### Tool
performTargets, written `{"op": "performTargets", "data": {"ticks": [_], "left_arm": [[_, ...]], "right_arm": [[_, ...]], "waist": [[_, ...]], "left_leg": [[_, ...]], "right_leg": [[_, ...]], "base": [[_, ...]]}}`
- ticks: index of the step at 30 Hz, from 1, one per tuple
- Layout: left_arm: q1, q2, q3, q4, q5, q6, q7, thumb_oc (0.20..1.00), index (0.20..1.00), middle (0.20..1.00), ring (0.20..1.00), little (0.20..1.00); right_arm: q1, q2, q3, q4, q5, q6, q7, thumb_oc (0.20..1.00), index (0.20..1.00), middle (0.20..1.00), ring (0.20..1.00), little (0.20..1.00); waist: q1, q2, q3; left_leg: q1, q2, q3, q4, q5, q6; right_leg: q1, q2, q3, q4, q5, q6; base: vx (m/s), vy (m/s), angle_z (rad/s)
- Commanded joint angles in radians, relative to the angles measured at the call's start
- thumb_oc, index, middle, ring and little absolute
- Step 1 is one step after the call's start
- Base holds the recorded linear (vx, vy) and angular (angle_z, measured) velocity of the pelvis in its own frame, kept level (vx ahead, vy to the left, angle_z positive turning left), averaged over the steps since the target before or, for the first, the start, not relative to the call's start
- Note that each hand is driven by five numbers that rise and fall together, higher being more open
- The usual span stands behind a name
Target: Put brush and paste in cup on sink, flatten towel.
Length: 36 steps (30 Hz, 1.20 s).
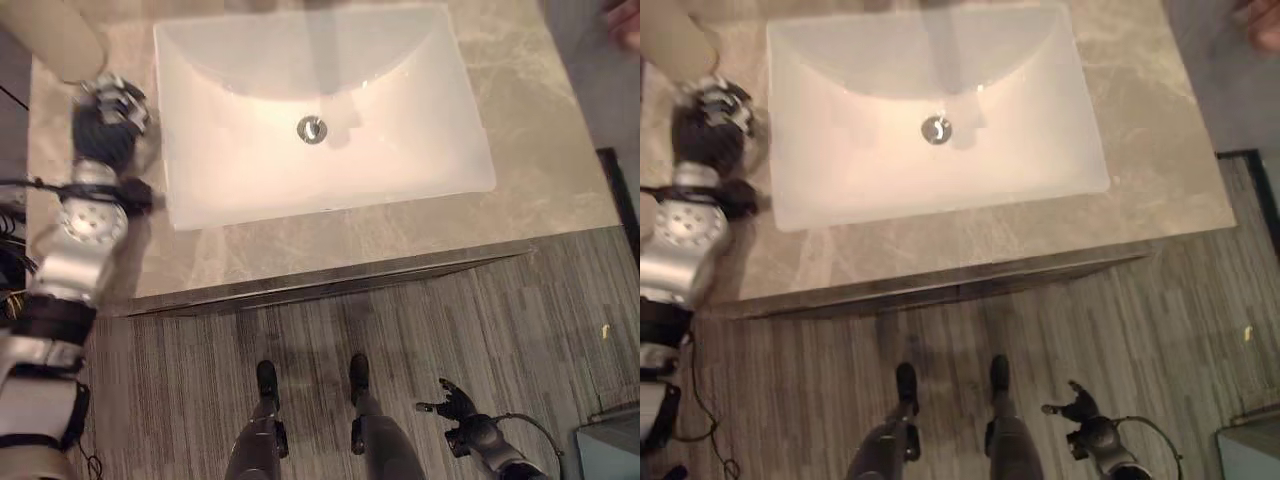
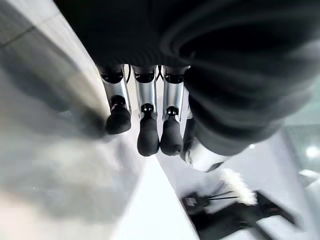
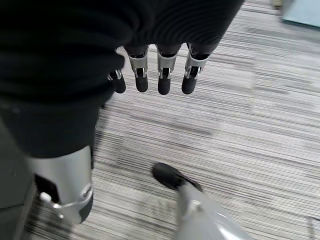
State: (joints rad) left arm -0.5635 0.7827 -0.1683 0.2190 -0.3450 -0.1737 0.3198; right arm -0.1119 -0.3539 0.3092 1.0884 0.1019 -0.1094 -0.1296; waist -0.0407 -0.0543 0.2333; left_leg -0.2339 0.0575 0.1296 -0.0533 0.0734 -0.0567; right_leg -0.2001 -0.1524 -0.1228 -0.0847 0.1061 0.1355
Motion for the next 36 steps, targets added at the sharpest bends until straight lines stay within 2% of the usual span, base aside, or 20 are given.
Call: {"op": "performTargets", "data": {"ticks": [1, 3, 5, 6, 8, 9, 10, 11, 12, 14, 15, 16, 19, 21, 22, 29, 33, 34, 35, 36], "left_arm": [[0.038, -0.019, 0.086, -0.092, 0.014, -0.094, -0.036, 0.200, 0.200, 0.200, 0.200, 0.200], [0.141, -0.034, 0.141, -0.168, -0.006, -0.113, -0.061, 0.200, 0.200, 0.200, 0.200, 0.200], [0.244, -0.119, 0.165, -0.246, -0.020, -0.109, -0.110, 0.200, 0.200, 0.200, 0.200, 0.200], [0.245, -0.120, 0.167, -0.248, -0.020, -0.108, -0.110, 0.200, 0.200, 0.200, 0.200, 0.200], [0.291, -0.116, 0.176, -0.286, -0.002, -0.104, -0.136, 0.200, 0.200, 0.200, 0.200, 0.200], [0.300, -0.119, 0.176, -0.291, 0.003, -0.102, -0.138, 0.200, 0.200, 0.200, 0.200, 0.200], [0.315, -0.127, 0.176, -0.279, 0.023, -0.097, -0.145, 0.200, 0.200, 0.200, 0.200, 0.200], [0.324, -0.144, 0.165, -0.276, 0.013, -0.103, -0.151, 0.200, 0.200, 0.200, 0.200, 0.200], [0.340, -0.137, 0.187, -0.288, 0.021, -0.097, -0.156, 0.200, 0.200, 0.200, 0.200, 0.200], [0.357, -0.135, 0.199, -0.299, 0.022, -0.097, -0.163, 0.200, 0.200, 0.200, 0.200, 0.200], [0.357, -0.133, 0.194, -0.294, 0.000, -0.105, -0.168, 0.200, 0.200, 0.200, 0.200, 0.200], [0.357, -0.132, 0.194, -0.293, -0.001, -0.105, -0.168, 0.200, 0.200, 0.200, 0.200, 0.200], [0.380, -0.122, 0.207, -0.300, 0.004, -0.106, -0.167, 0.200, 0.200, 0.200, 0.200, 0.200], [0.377, -0.124, 0.200, -0.293, 0.002, -0.101, -0.169, 0.200, 0.200, 0.200, 0.200, 0.200], [0.394, -0.135, 0.204, -0.277, 0.000, -0.093, -0.174, 0.200, 0.200, 0.200, 0.200, 0.200], [0.399, -0.129, 0.198, -0.195, -0.018, -0.068, -0.175, 0.200, 0.200, 0.200, 0.200, 0.200], [0.336, -0.158, 0.137, -0.120, -0.037, -0.063, -0.170, 0.200, 0.200, 0.200, 0.200, 0.200], [0.332, -0.159, 0.135, -0.117, -0.037, -0.064, -0.170, 0.200, 0.200, 0.200, 0.200, 0.200], [0.280, -0.187, 0.077, -0.070, -0.029, -0.054, -0.177, 0.200, 0.200, 0.200, 0.200, 0.200], [0.265, -0.198, 0.063, -0.060, -0.027, -0.054, -0.176, 0.200, 0.200, 0.200, 0.200, 0.200]], "right_arm": [[0.037, -0.013, -0.051, 0.028, -0.009, -0.001, -0.015, 1.000, 1.000, 1.000, 1.000, 1.000], [0.032, -0.012, -0.061, 0.030, -0.024, 0.004, -0.015, 1.000, 1.000, 1.000, 1.000, 1.000], [0.038, -0.020, -0.115, 0.067, -0.024, 0.006, -0.020, 1.000, 1.000, 1.000, 1.000, 1.000], [0.038, -0.020, -0.115, 0.067, -0.024, 0.006, -0.020, 1.000, 1.000, 1.000, 1.000, 1.000], [0.054, -0.023, -0.136, 0.047, -0.012, 0.004, -0.019, 1.000, 1.000, 1.000, 1.000, 1.000], [0.058, -0.023, -0.133, 0.038, -0.011, 0.002, -0.016, 1.000, 1.000, 1.000, 1.000, 1.000], [0.081, -0.029, -0.114, 0.012, -0.012, -0.009, -0.004, 1.000, 1.000, 1.000, 1.000, 1.000], [0.092, -0.032, -0.104, 0.007, -0.017, -0.015, 0.000, 1.000, 1.000, 1.000, 1.000, 1.000], [0.096, -0.027, -0.107, 0.019, -0.022, -0.016, -0.001, 1.000, 1.000, 1.000, 1.000, 1.000], [0.104, -0.023, -0.107, 0.026, -0.028, -0.018, -0.001, 1.000, 1.000, 1.000, 1.000, 1.000], [0.121, -0.023, -0.107, 0.038, -0.036, -0.020, 0.003, 1.000, 1.000, 1.000, 1.000, 1.000], [0.122, -0.023, -0.107, 0.038, -0.036, -0.021, 0.003, 1.000, 1.000, 1.000, 1.000, 1.000], [0.143, -0.024, -0.121, 0.047, -0.056, -0.013, 0.000, 1.000, 1.000, 1.000, 1.000, 1.000], [0.164, -0.019, -0.127, 0.052, -0.060, -0.014, -0.001, 1.000, 1.000, 1.000, 1.000, 1.000], [0.180, -0.015, -0.131, 0.081, -0.067, -0.011, 0.006, 1.000, 1.000, 1.000, 1.000, 1.000], [0.213, -0.026, -0.166, 0.103, -0.046, -0.015, -0.003, 1.000, 1.000, 1.000, 1.000, 1.000], [0.209, -0.032, -0.201, 0.087, -0.003, -0.024, -0.016, 1.000, 1.000, 1.000, 1.000, 1.000], [0.209, -0.032, -0.202, 0.087, -0.003, -0.024, -0.016, 1.000, 1.000, 1.000, 1.000, 1.000], [0.215, -0.042, -0.209, 0.062, 0.003, -0.024, -0.019, 1.000, 1.000, 1.000, 1.000, 1.000], [0.213, -0.046, -0.211, 0.052, 0.006, -0.026, -0.023, 1.000, 1.000, 1.000, 1.000, 1.000]], "waist": [[0.007, 0.023, -0.044], [0.014, 0.034, -0.063], [-0.002, 0.052, -0.079], [0.000, 0.053, -0.081], [-0.023, 0.076, -0.076], [-0.029, 0.092, -0.071], [-0.059, 0.097, -0.089], [-0.065, 0.098, -0.099], [-0.047, 0.091, -0.108], [-0.049, 0.091, -0.115], [-0.064, 0.078, -0.117], [-0.066, 0.082, -0.115], [-0.077, 0.055, -0.104], [-0.083, 0.043, -0.109], [-0.068, 0.022, -0.135], [-0.070, 0.025, -0.158], [-0.105, 0.032, -0.158], [-0.104, 0.032, -0.157], [-0.137, 0.045, -0.147], [-0.149, 0.052, -0.142]], "left_leg": [[-0.085, -0.031, 0.103, 0.246, -0.093, 0.031], [-0.016, -0.057, 0.089, 0.217, -0.135, 0.066], [0.073, -0.110, 0.059, 0.198, -0.161, 0.111], [0.071, -0.108, 0.061, 0.195, -0.157, 0.111], [0.124, -0.119, 0.036, 0.158, -0.146, 0.131], [0.141, -0.115, 0.022, 0.146, -0.140, 0.137], [0.178, -0.127, -0.025, 0.128, -0.141, 0.143], [0.205, -0.131, -0.040, 0.101, -0.137, 0.141], [0.226, -0.135, -0.030, 0.073, -0.135, 0.136], [0.247, -0.132, -0.038, 0.045, -0.135, 0.130], [0.266, -0.136, -0.074, 0.037, -0.136, 0.121], [0.271, -0.132, -0.077, 0.035, -0.138, 0.121], [0.330, -0.125, -0.130, 0.032, -0.176, 0.098], [0.335, -0.122, -0.154, 0.035, -0.180, 0.091], [0.345, -0.097, -0.168, 0.018, -0.182, 0.076], [0.329, 0.004, -0.235, -0.017, -0.130, 0.004], [0.304, 0.022, -0.125, -0.006, -0.111, -0.003], [0.304, 0.022, -0.126, -0.004, -0.112, -0.003], [0.275, 0.027, 0.049, 0.015, -0.094, 0.000], [0.266, 0.031, 0.107, 0.026, -0.091, 0.002]], "right_leg": [[0.116, -0.064, -0.011, 0.159, -0.081, 0.036], [0.097, -0.063, 0.012, 0.265, -0.097, 0.035], [0.079, -0.086, 0.086, 0.432, 0.015, 0.035], [0.076, -0.084, 0.088, 0.430, 0.020, 0.035], [0.021, -0.058, 0.165, 0.572, 0.113, 0.021], [-0.008, -0.030, 0.187, 0.636, 0.099, 0.008], [-0.021, 0.048, 0.240, 0.669, 0.010, -0.012], [-0.047, 0.089, 0.251, 0.642, -0.070, -0.026], [-0.055, 0.061, 0.183, 0.563, -0.085, -0.024], [-0.056, 0.060, 0.157, 0.478, -0.084, -0.017], [-0.092, 0.085, 0.210, 0.363, -0.055, 0.004], [-0.083, 0.087, 0.206, 0.353, -0.053, 0.004], [-0.120, 0.059, 0.227, 0.195, 0.046, 0.038], [-0.097, 0.061, 0.253, 0.189, 0.035, 0.038], [-0.056, 0.073, 0.245, 0.185, 0.019, 0.028], [0.009, 0.085, 0.086, 0.191, -0.059, -0.010], [0.042, 0.045, 0.008, 0.180, -0.066, -0.006], [0.044, 0.045, 0.006, 0.179, -0.066, -0.006], [0.070, 0.013, -0.044, 0.170, -0.066, -0.002], [0.071, 0.007, -0.050, 0.170, -0.063, -0.002]], "base": [[-0.02, 0.135, 0.91], [0.03, 0.234, 0.40], [0.11, 0.252, -0.21], [0.06, 0.122, 0.07], [0.05, 0.161, 0.35], [0.12, 0.196, 0.42], [0.17, 0.175, 0.58], [0.24, 0.112, 0.77], [0.16, 0.047, 0.75], [0.18, -0.079, 0.41], [0.22, -0.117, 0.25], [0.25, -0.132, 0.49], [0.26, -0.166, 0.48], [0.18, -0.205, 0.39], [0.21, -0.296, 0.33], [0.14, -0.249, 0.48], [0.05, -0.052, 0.56], [0.00, 0.011, 0.56], [-0.04, 0.049, 0.87], [-0.04, 0.067, 1.24]]}}
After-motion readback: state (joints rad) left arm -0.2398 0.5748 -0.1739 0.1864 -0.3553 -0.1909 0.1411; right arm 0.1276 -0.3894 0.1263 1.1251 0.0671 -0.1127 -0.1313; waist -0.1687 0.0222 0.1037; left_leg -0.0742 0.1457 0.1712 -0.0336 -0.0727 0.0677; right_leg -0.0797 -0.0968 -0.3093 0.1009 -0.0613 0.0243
